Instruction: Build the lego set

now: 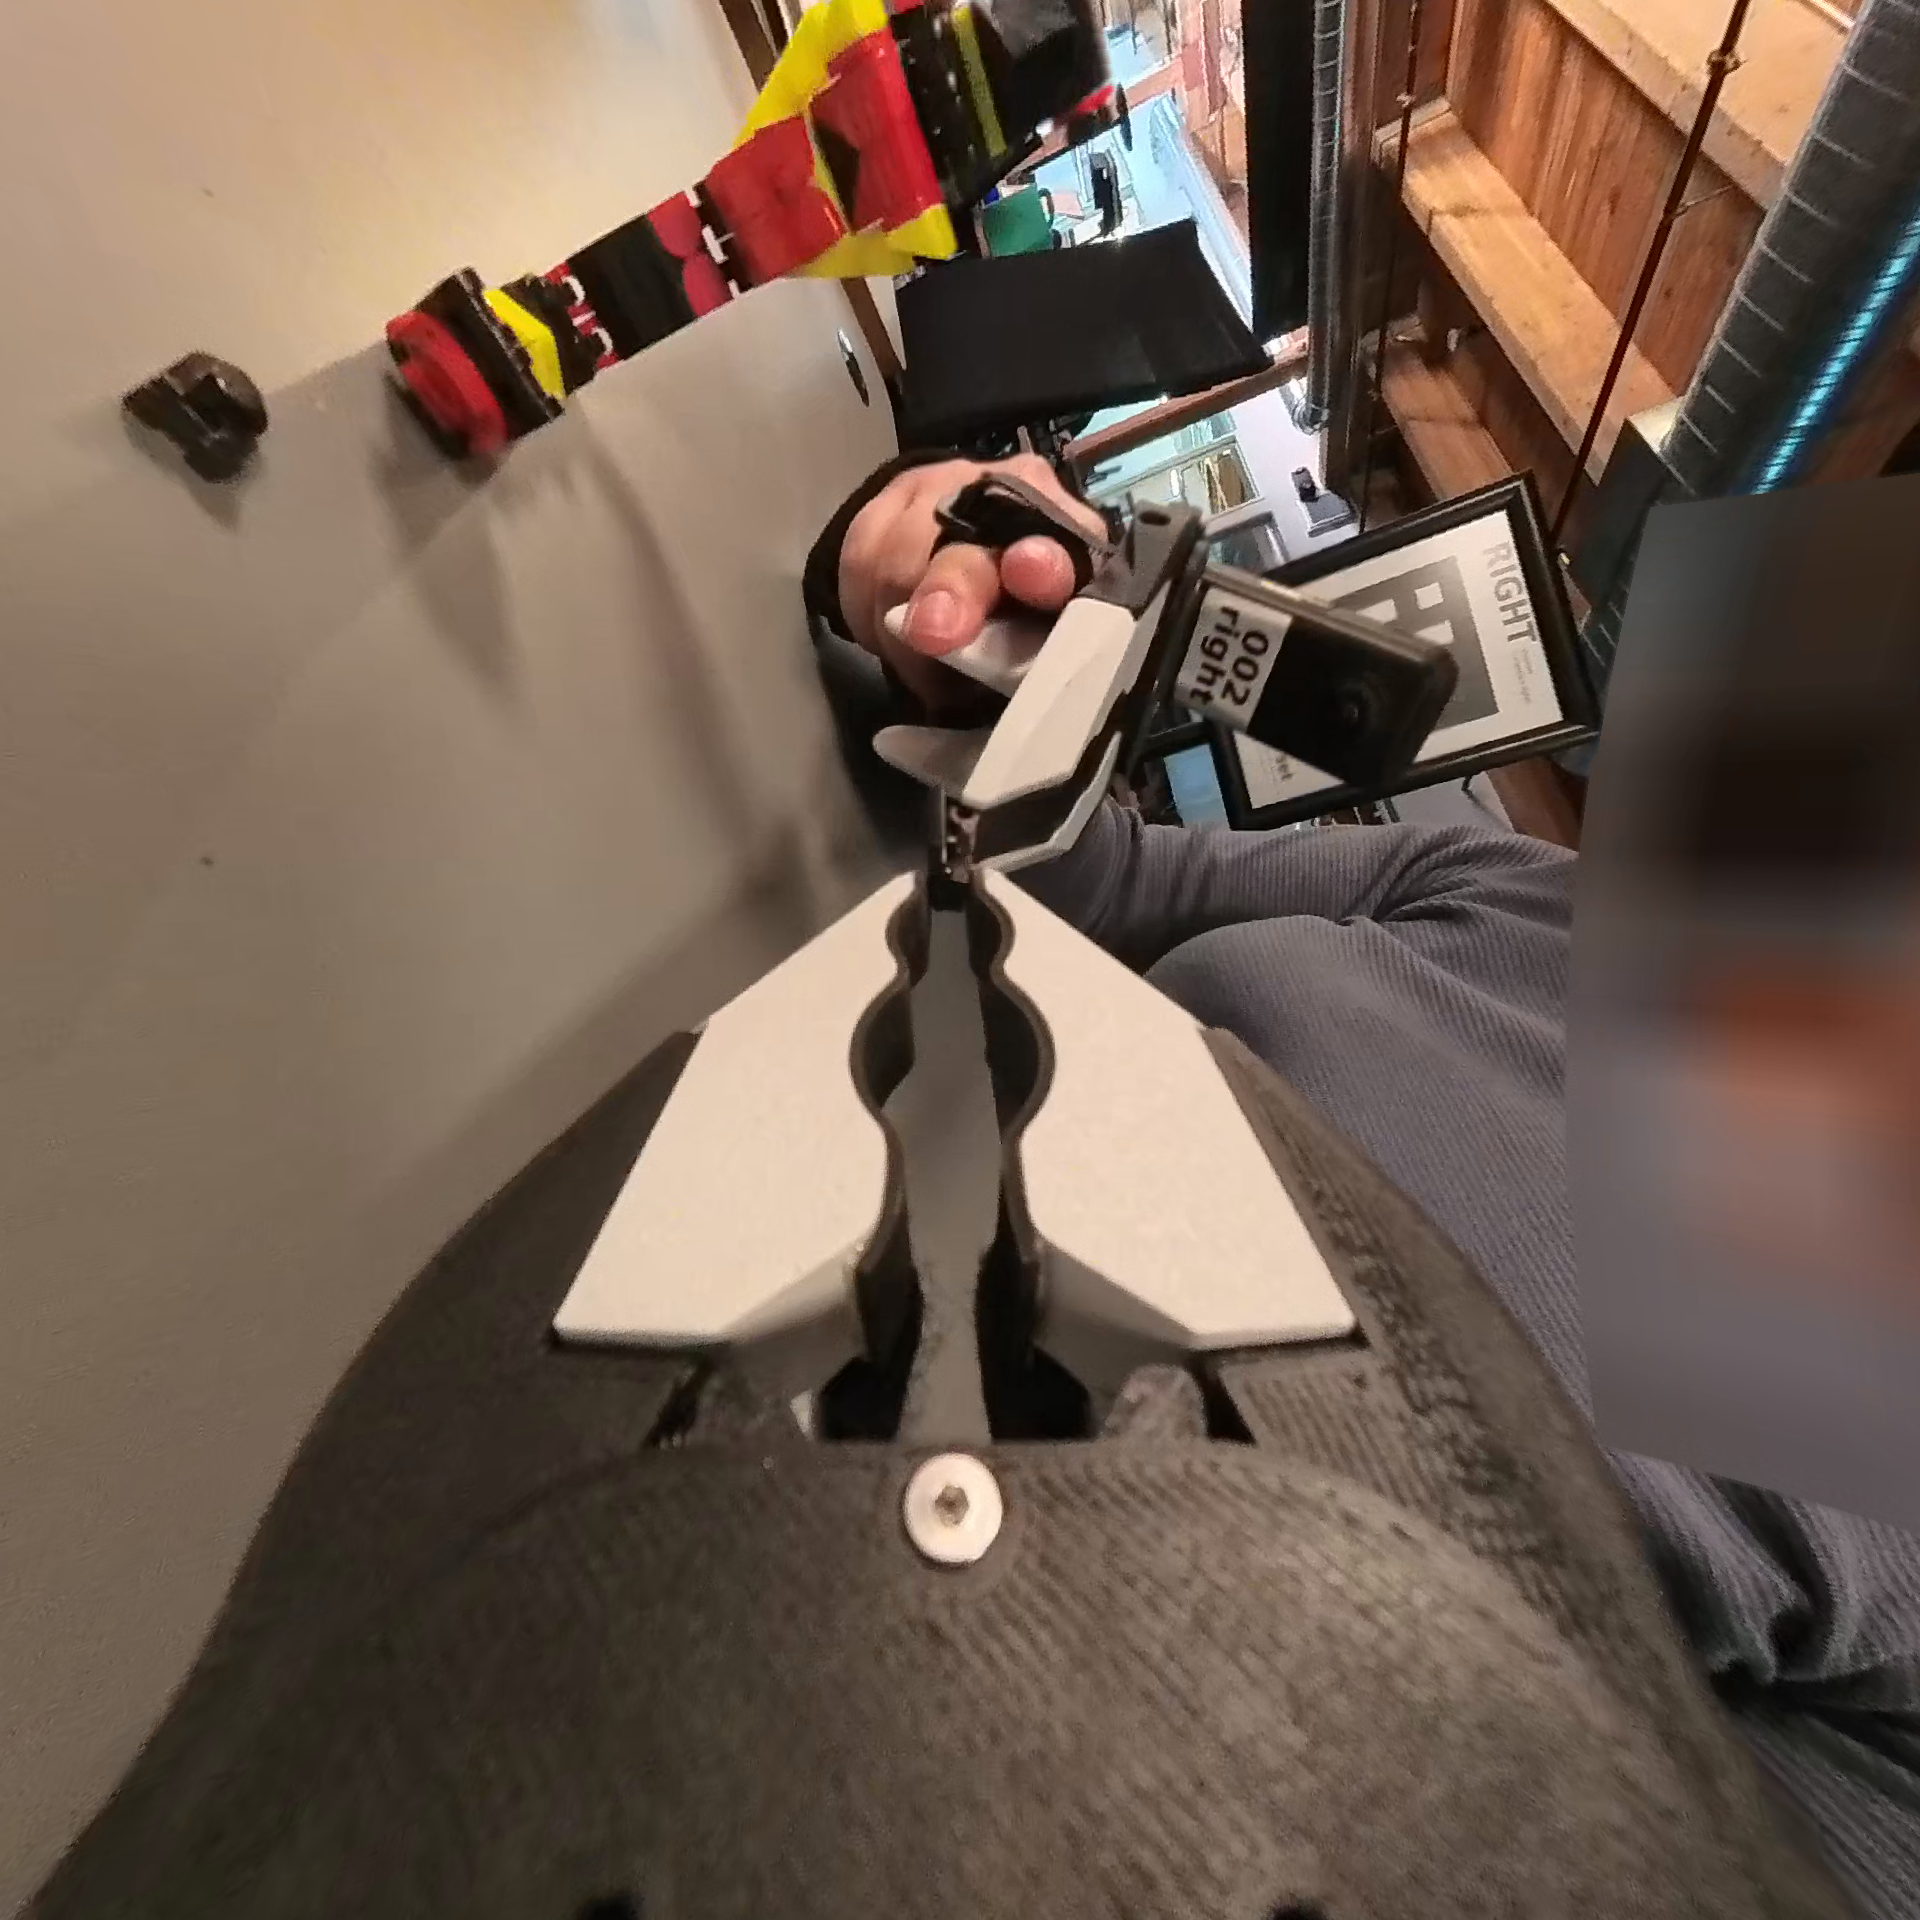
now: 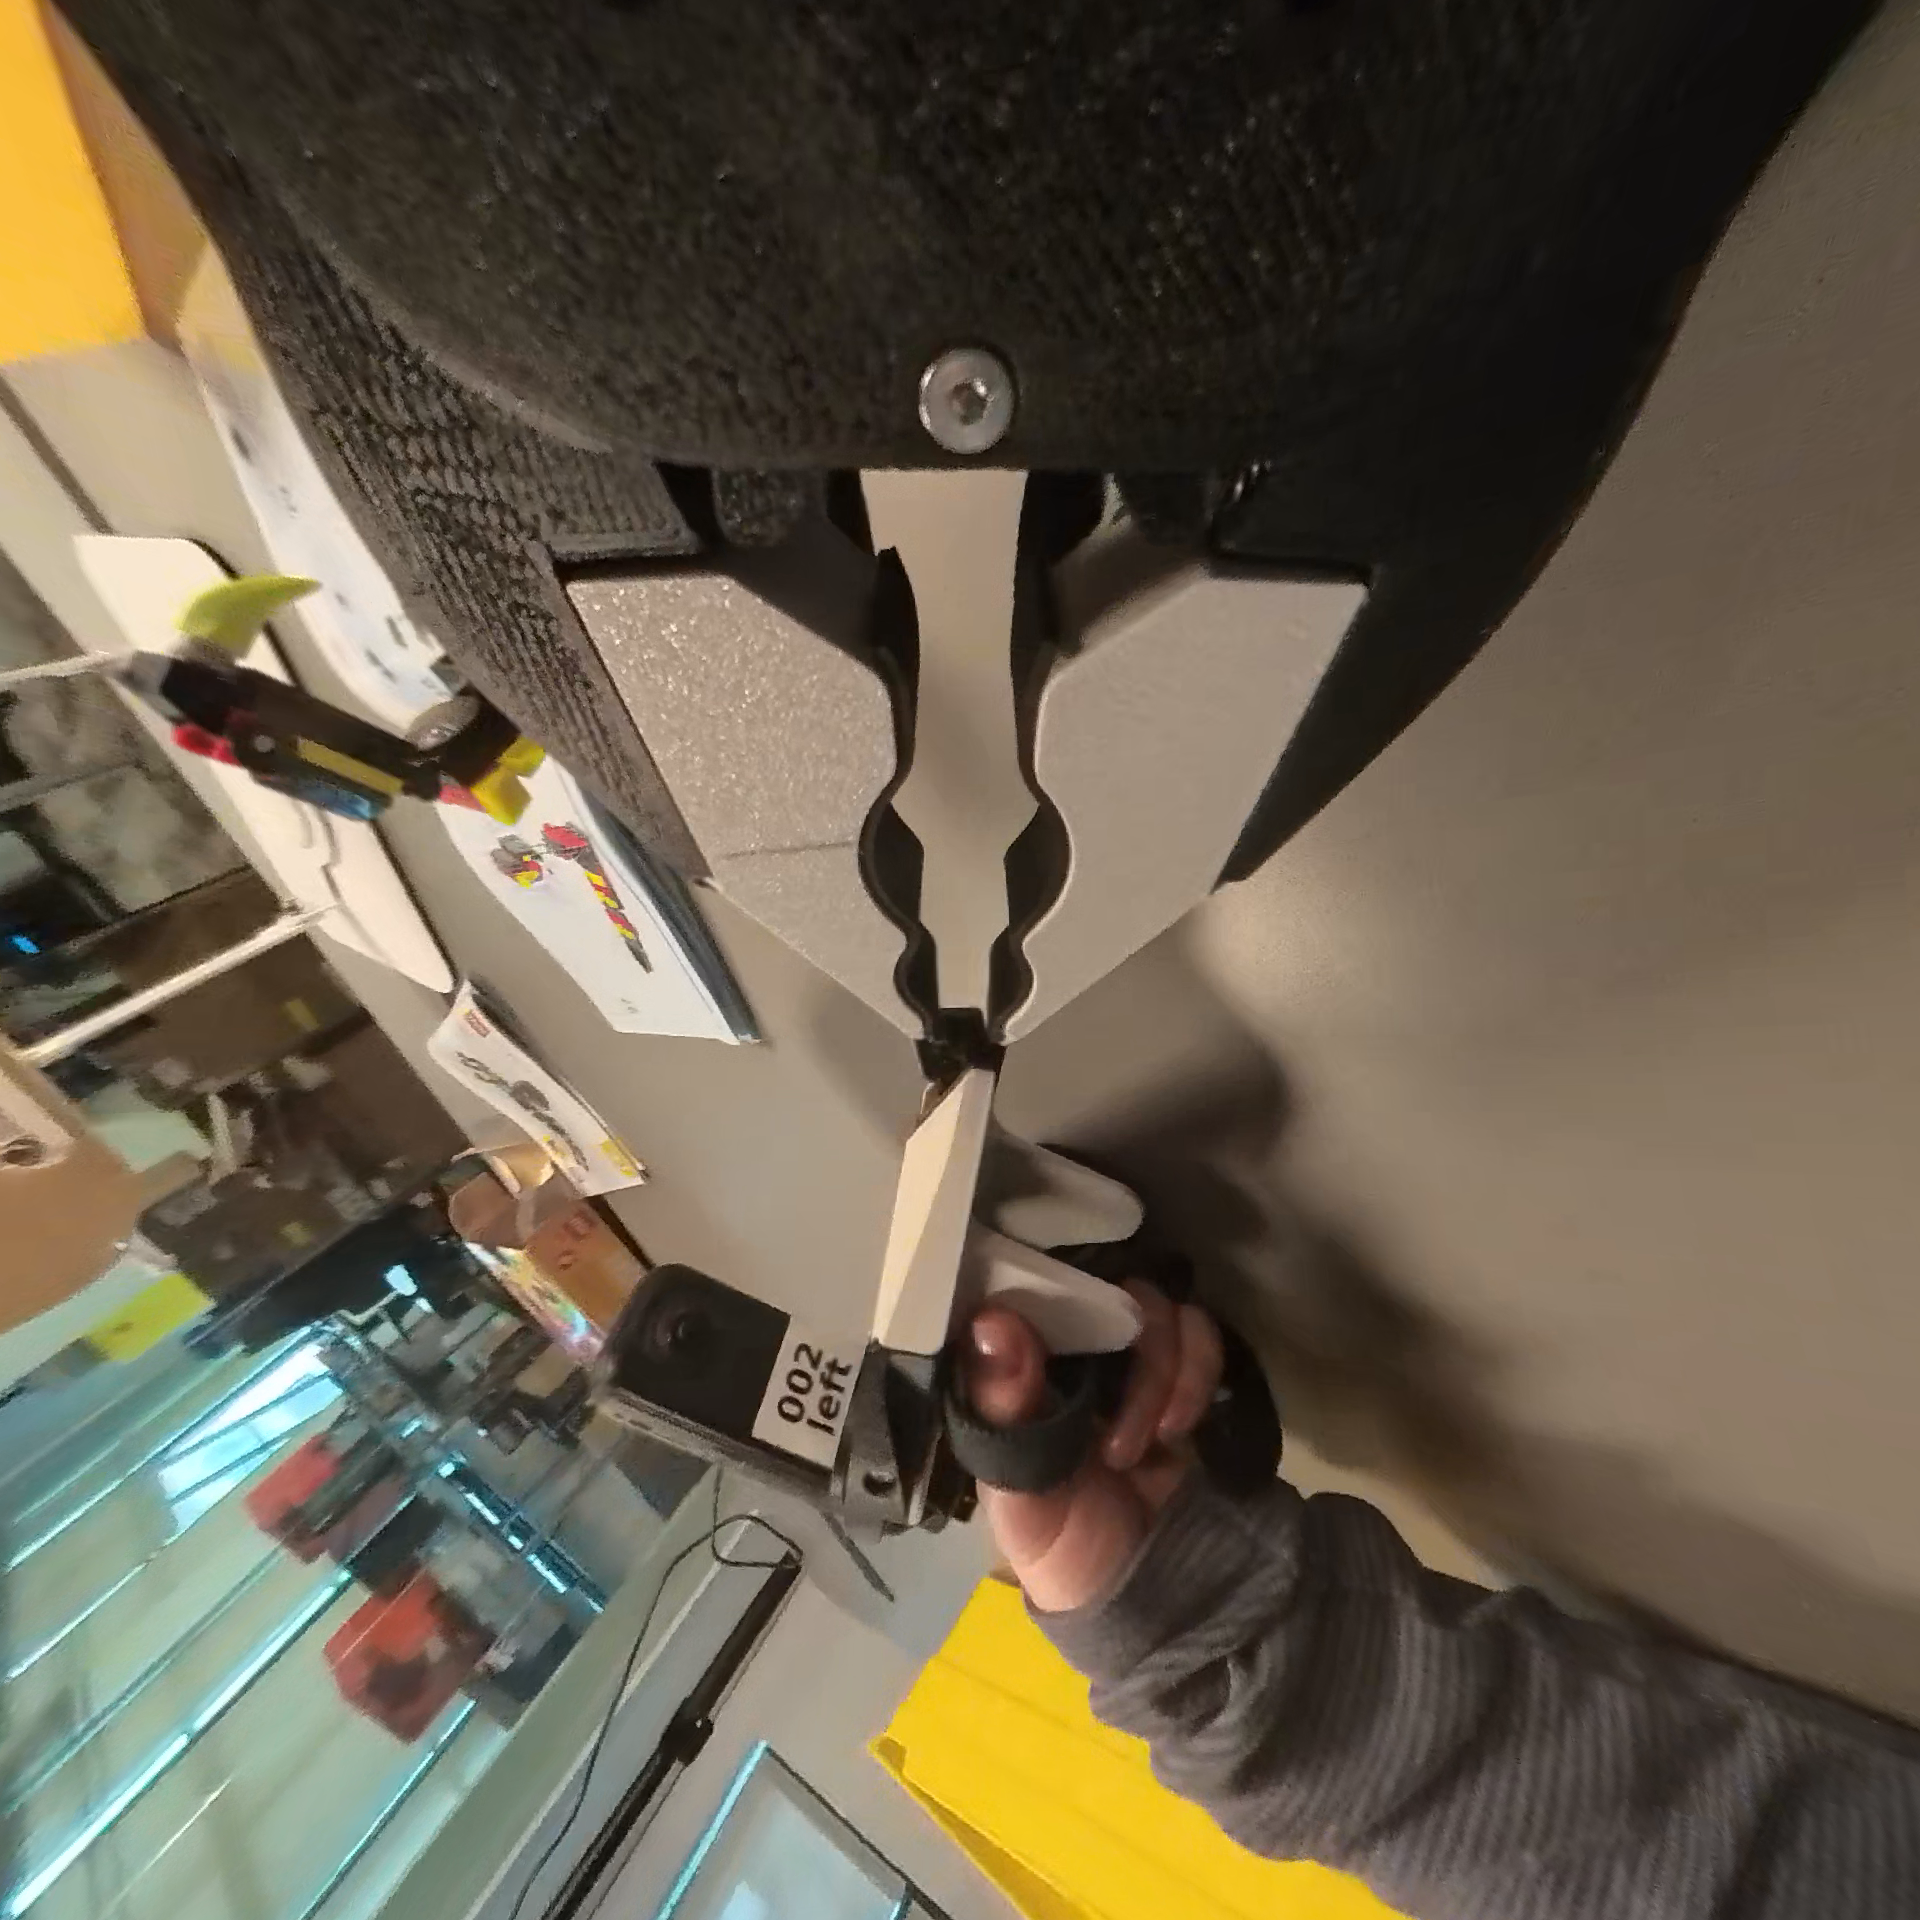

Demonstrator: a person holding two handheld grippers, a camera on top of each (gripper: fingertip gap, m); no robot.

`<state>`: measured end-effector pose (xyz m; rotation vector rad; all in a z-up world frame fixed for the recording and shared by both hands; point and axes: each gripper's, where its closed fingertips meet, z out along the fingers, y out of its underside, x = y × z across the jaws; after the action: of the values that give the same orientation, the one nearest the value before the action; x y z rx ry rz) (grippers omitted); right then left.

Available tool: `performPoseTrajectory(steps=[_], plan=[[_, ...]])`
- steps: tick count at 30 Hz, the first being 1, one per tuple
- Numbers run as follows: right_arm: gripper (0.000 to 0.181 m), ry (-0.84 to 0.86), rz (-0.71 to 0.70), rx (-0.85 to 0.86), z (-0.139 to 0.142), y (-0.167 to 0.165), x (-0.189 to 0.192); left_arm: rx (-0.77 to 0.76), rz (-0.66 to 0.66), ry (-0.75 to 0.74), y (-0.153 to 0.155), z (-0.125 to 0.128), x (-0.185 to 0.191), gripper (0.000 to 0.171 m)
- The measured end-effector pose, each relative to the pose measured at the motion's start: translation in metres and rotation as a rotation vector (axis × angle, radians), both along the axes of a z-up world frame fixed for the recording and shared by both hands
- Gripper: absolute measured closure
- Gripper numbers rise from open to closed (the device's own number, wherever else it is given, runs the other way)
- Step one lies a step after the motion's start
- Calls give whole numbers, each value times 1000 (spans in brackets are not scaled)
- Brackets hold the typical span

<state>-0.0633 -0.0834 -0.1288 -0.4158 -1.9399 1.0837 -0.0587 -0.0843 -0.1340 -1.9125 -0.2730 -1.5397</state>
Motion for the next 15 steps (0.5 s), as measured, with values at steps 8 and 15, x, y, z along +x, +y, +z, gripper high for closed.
performPoseTrajectory(steps=[8, 15], plan=[[176, -123, 53, -50, -6, -2, 1, -19, -33, 22, -2, -4, 5, 167], [178, -159, 74, -30, -11, -5, 3, -40, -52, 52, -4, -9, 8, 167]])
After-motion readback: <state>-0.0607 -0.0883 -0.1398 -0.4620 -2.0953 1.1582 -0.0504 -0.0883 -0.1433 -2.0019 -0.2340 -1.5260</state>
